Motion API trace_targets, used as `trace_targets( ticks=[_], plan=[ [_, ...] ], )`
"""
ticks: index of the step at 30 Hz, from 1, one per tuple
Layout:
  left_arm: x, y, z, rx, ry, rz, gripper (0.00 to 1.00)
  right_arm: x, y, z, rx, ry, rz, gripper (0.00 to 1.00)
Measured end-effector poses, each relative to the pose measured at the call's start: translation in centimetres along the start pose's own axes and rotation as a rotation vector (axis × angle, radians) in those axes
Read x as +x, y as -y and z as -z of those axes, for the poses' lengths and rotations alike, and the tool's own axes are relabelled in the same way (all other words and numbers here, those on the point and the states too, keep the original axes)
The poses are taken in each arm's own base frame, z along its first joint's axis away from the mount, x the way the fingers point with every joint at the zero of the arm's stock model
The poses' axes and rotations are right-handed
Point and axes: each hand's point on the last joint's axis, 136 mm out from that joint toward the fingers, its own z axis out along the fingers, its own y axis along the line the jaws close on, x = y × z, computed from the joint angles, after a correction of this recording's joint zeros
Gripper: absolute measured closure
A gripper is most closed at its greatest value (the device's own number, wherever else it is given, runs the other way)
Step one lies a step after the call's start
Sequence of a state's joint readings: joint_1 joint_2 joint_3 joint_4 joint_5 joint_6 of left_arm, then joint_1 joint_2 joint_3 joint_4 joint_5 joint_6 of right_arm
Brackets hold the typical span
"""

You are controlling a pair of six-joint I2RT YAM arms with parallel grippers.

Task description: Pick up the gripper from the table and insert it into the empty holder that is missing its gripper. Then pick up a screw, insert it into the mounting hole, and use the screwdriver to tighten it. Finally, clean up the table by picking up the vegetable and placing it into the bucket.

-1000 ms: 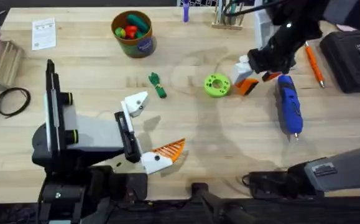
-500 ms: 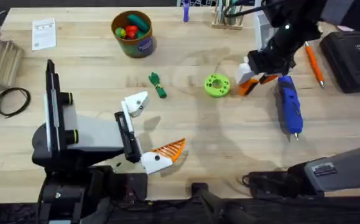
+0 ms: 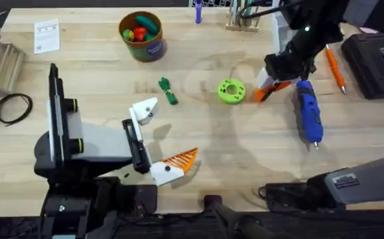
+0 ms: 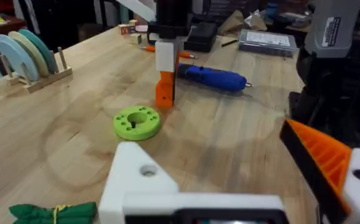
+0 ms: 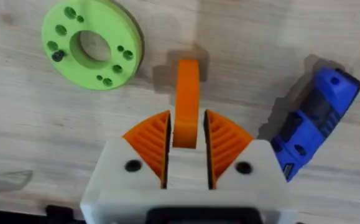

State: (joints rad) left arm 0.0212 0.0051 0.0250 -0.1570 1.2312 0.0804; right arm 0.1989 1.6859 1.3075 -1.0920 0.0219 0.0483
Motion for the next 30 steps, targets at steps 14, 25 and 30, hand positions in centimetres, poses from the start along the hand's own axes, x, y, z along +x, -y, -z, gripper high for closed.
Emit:
trace_targets(
  ticks=[14, 25, 30],
  plan=[
    [0.0, 0.0, 0.0, 0.0, 0.0, -0.003, 0.015, -0.3, 0.0, 0.0, 0.0, 0.012, -0.004, 0.989],
    [0.0, 0.0, 0.0, 0.0, 0.0, -0.003, 0.016, 0.4, 0.0, 5.2, -0.011, 0.168, -0.028, 0.992],
    [0.0, 0.0, 0.0, 0.0, 0.0, -0.003, 0.015, 0.9, -0.2, 9.0, -0.037, 0.311, -0.075, 0.993]
  ],
)
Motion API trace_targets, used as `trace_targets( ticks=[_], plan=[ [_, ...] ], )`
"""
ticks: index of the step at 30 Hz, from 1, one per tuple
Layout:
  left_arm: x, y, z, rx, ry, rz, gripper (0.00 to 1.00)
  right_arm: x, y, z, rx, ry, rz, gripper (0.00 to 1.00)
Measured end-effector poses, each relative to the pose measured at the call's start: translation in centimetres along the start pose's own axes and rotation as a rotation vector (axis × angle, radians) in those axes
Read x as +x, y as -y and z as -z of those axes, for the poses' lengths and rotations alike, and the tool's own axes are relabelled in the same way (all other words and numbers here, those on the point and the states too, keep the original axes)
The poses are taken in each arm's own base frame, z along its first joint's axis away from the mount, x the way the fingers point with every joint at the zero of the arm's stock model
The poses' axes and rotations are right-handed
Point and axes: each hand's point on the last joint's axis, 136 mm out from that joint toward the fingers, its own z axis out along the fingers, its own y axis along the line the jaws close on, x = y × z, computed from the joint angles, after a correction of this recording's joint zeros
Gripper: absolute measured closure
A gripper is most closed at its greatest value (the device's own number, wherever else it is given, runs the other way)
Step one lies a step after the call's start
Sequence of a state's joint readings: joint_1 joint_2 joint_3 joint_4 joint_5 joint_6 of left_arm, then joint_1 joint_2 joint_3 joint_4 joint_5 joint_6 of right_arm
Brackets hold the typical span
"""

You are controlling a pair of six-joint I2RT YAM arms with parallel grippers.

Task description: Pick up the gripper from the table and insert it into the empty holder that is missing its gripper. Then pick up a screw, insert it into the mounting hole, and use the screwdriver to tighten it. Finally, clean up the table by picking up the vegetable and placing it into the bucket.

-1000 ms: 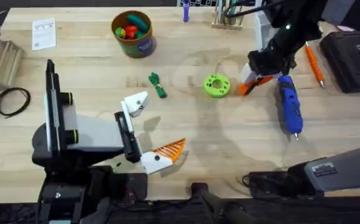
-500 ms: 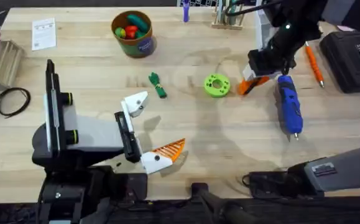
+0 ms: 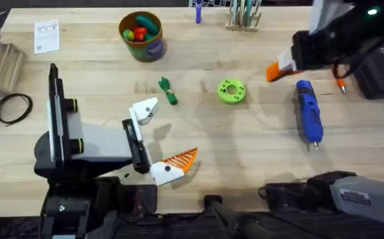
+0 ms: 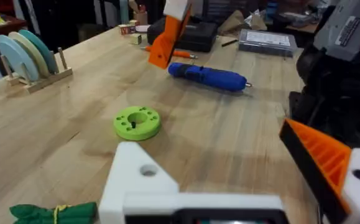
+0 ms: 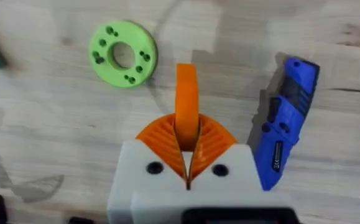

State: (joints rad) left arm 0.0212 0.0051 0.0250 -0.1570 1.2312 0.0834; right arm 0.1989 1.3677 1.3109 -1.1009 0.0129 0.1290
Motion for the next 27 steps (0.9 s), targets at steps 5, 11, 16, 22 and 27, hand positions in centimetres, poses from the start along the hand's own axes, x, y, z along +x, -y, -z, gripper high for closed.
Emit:
trace_targets(
  ticks=[5, 11, 16, 22, 27],
  plan=[
    [0.0, 0.0, 0.0, 0.0, 0.0, 0.0, 0.015, -2.0, -2.4, 2.0, -0.147, 0.154, -0.01, 0.993],
    [0.0, 0.0, 0.0, 0.0, 0.0, 0.0, 0.015, -1.2, -7.4, 1.9, -0.461, 0.184, 0.024, 0.993],
    [0.0, 0.0, 0.0, 0.0, 0.0, 0.0, 0.015, -0.9, -11.5, 2.3, -0.754, 0.196, 0.054, 0.993],
    [0.0, 0.0, 0.0, 0.0, 0.0, 0.0, 0.015, -1.8, -14.1, 3.2, -1.025, 0.274, 0.056, 0.993],
    [0.0, 0.0, 0.0, 0.0, 0.0, 0.001, 0.016, -1.8, -14.8, 3.8, -1.21, 0.334, 0.044, 0.993]
  ],
)
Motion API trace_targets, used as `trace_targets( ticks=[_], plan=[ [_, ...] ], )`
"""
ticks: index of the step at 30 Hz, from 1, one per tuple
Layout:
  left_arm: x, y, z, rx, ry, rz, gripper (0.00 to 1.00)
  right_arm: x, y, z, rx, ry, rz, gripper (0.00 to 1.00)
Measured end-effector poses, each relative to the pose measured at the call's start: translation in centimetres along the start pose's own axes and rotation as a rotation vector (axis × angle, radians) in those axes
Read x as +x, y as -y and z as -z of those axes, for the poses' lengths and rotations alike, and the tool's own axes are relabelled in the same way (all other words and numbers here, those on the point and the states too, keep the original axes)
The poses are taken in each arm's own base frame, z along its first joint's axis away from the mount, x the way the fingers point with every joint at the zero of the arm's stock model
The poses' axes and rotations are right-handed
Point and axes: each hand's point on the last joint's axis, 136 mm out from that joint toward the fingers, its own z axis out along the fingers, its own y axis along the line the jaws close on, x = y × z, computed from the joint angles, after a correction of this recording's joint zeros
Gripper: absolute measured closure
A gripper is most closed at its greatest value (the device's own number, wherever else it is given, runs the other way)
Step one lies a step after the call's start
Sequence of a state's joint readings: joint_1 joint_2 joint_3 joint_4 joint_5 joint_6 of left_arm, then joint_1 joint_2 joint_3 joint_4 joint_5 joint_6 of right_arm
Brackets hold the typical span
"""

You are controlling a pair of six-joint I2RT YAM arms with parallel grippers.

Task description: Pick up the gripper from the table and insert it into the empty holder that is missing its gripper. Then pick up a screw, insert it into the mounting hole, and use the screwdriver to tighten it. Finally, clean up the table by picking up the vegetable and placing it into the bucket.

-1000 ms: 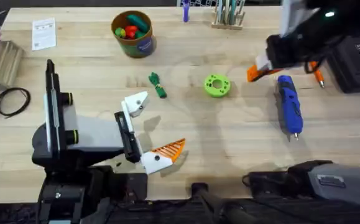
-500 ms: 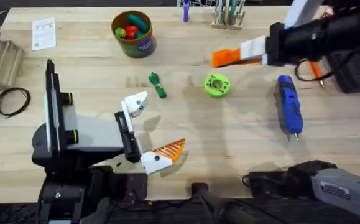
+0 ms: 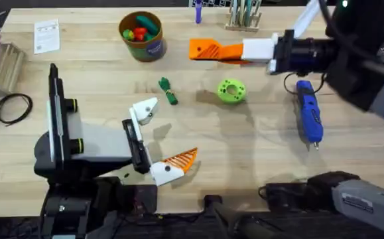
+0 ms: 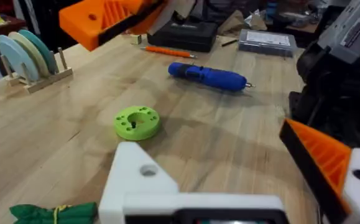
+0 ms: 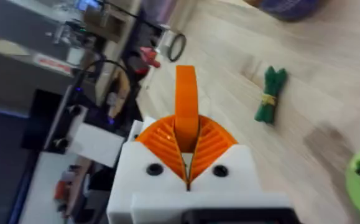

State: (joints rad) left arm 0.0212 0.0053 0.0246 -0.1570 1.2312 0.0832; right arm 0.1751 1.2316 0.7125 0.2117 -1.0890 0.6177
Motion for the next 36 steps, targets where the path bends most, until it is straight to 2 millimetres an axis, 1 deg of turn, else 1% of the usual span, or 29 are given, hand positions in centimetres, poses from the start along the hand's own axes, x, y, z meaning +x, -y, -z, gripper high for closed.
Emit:
trace_targets(
  ticks=[4, 7, 10, 14, 20, 28, 32, 36],
  plan=[
    [0.0, 0.0, 0.0, 0.0, 0.0, -0.001, 0.016, 0.9, -0.2, 0.6, -0.097, 0.018, -0.056, 0.993],
    [0.0, 0.0, 0.0, 0.0, 0.0, 0.0, 0.015, 2.1, 0.5, 1.1, -0.131, -0.006, -0.169, 0.993],
    [0.0, 0.0, 0.0, 0.0, 0.0, 0.0, 0.015, 3.8, 1.5, 1.3, -0.156, -0.067, -0.294, 0.993],
    [0.0, 0.0, 0.0, 0.0, 0.0, 0.0, 0.015, 5.7, 1.9, 1.3, -0.218, -0.176, -0.386, 0.993],
    [0.0, 0.0, 0.0, 0.0, 0.0, -0.001, 0.015, 7.0, 2.6, 1.1, -0.25, -0.246, -0.479, 0.993],
    [0.0, 0.0, 0.0, 0.0, 0.0, -0.001, 0.015, 8.4, 1.6, 0.2, -0.28, -0.323, -0.494, 0.993],
    [0.0, 0.0, 0.0, 0.0, 0.0, -0.001, 0.015, 9.1, 2.0, -0.7, -0.283, -0.36, -0.524, 0.993],
    [0.0, 0.0, 0.0, 0.0, 0.0, -0.001, 0.015, 10.0, 2.2, -2.0, -0.294, -0.412, -0.535, 0.993]
  ],
)
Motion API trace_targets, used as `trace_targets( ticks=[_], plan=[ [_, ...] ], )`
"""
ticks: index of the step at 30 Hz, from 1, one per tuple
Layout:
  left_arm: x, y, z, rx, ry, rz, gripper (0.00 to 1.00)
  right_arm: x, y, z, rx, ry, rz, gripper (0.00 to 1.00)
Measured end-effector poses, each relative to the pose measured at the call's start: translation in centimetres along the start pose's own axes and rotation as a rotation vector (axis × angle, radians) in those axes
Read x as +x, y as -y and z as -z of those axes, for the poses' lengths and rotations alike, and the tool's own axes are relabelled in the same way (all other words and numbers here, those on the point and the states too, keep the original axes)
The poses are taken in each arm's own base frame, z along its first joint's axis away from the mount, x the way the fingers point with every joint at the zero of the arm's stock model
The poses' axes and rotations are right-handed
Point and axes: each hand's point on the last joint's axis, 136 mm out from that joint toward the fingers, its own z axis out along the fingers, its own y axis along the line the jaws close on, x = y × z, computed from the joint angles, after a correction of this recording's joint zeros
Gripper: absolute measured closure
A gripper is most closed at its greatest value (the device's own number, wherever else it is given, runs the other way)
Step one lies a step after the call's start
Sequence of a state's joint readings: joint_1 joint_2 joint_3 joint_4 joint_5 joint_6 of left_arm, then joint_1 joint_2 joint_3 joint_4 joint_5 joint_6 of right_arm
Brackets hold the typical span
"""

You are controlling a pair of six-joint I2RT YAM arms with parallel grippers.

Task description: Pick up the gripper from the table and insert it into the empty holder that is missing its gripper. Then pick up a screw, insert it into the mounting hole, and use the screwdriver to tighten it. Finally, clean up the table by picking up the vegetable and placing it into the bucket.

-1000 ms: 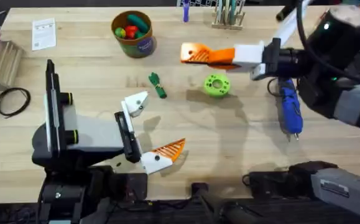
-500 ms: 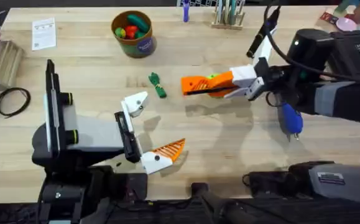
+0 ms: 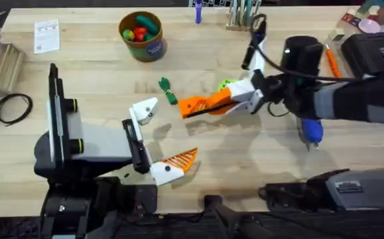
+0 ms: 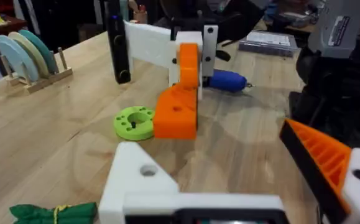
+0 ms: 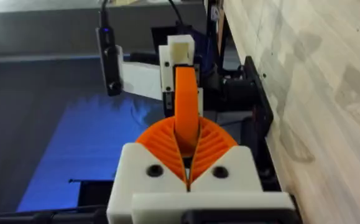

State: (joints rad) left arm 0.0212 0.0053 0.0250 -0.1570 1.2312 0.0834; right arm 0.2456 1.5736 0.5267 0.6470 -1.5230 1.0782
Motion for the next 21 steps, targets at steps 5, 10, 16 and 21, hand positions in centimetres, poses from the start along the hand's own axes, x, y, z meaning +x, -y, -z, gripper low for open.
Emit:
trace_targets(
  ticks=[5, 10, 16, 21],
  plan=[
    [0.0, 0.0, 0.0, 0.0, 0.0, 0.001, 0.015, 0.7, 0.0, -2.1, -0.003, -0.08, 0.057, 0.993],
    [0.0, 0.0, 0.0, 0.0, 0.0, 0.0, 0.014, 0.2, -0.5, -3.7, -0.008, -0.134, 0.101, 0.993],
    [0.0, 0.0, 0.0, 0.0, 0.0, 0.0, 0.014, -0.2, -0.2, -4.8, -0.009, -0.169, 0.095, 0.993],
    [0.0, 0.0, 0.0, 0.0, 0.0, 0.0, 0.014, -0.4, -0.4, -4.9, -0.009, -0.171, 0.092, 0.993]
  ],
)
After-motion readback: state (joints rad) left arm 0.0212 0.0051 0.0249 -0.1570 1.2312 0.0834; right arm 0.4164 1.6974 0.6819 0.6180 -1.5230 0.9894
